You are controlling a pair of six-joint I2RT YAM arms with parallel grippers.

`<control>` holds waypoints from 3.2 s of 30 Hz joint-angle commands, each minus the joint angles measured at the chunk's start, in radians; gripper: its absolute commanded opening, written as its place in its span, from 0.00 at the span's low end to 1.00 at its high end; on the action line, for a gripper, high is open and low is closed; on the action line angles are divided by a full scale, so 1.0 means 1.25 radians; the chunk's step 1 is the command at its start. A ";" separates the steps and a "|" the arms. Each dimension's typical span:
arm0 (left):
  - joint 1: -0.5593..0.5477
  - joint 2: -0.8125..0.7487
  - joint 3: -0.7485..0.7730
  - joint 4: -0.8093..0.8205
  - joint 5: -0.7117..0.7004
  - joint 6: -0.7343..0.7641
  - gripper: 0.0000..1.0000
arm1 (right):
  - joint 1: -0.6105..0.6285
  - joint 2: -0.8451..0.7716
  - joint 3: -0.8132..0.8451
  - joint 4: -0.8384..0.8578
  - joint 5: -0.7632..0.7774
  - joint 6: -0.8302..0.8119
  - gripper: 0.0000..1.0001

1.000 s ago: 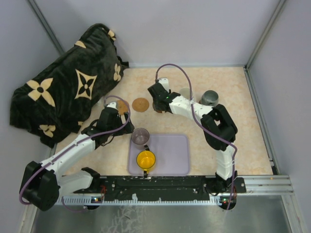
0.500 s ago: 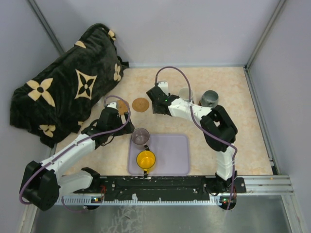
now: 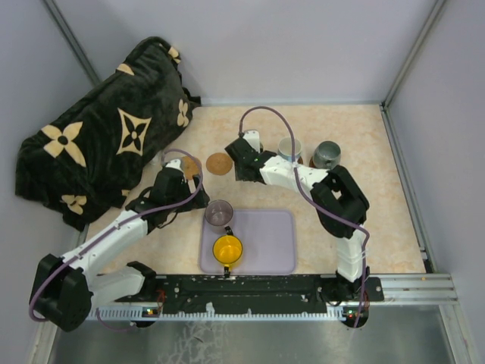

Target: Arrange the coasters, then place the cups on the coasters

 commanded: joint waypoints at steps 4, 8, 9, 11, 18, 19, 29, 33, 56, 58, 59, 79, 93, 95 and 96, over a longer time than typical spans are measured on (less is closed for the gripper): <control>-0.002 -0.026 -0.009 0.002 0.006 -0.009 1.00 | 0.016 -0.041 0.007 -0.001 0.020 0.018 0.49; -0.002 -0.035 -0.005 -0.003 0.012 -0.008 1.00 | 0.018 -0.058 -0.008 -0.021 0.052 0.041 0.50; -0.002 -0.036 -0.004 -0.007 0.013 -0.007 1.00 | 0.018 -0.065 -0.017 -0.023 0.057 0.047 0.50; -0.002 -0.042 0.002 -0.018 0.015 -0.006 0.99 | 0.019 -0.090 -0.037 -0.024 0.063 0.057 0.55; -0.003 -0.086 0.014 -0.062 0.019 0.001 1.00 | 0.034 -0.201 -0.116 -0.026 0.088 0.067 0.57; -0.003 -0.093 0.015 -0.069 0.025 0.006 1.00 | 0.038 -0.219 -0.128 -0.026 0.092 0.069 0.57; -0.006 -0.177 0.040 -0.136 0.128 0.001 0.99 | 0.045 -0.436 -0.282 -0.002 0.075 0.074 0.58; -0.029 -0.180 0.046 -0.173 0.166 -0.028 0.99 | 0.045 -0.483 -0.326 0.007 0.070 0.074 0.58; -0.325 -0.041 0.057 -0.145 0.073 -0.198 0.99 | 0.045 -0.630 -0.446 0.073 0.029 0.072 0.58; -0.331 -0.027 0.057 -0.146 0.063 -0.206 0.99 | 0.045 -0.640 -0.449 0.072 0.032 0.069 0.58; -0.333 -0.019 0.057 -0.145 0.059 -0.210 0.99 | 0.045 -0.647 -0.451 0.073 0.032 0.067 0.58; -0.355 0.084 0.056 -0.114 -0.079 -0.255 0.97 | 0.045 -0.671 -0.481 0.099 0.028 0.047 0.58; -0.366 0.014 0.026 -0.215 -0.144 -0.297 0.53 | 0.045 -0.656 -0.486 0.113 0.019 0.059 0.58; -0.366 0.002 0.022 -0.226 -0.146 -0.301 0.46 | 0.045 -0.650 -0.483 0.113 0.016 0.061 0.58; -0.366 -0.002 0.020 -0.228 -0.144 -0.302 0.44 | 0.045 -0.647 -0.482 0.113 0.015 0.061 0.58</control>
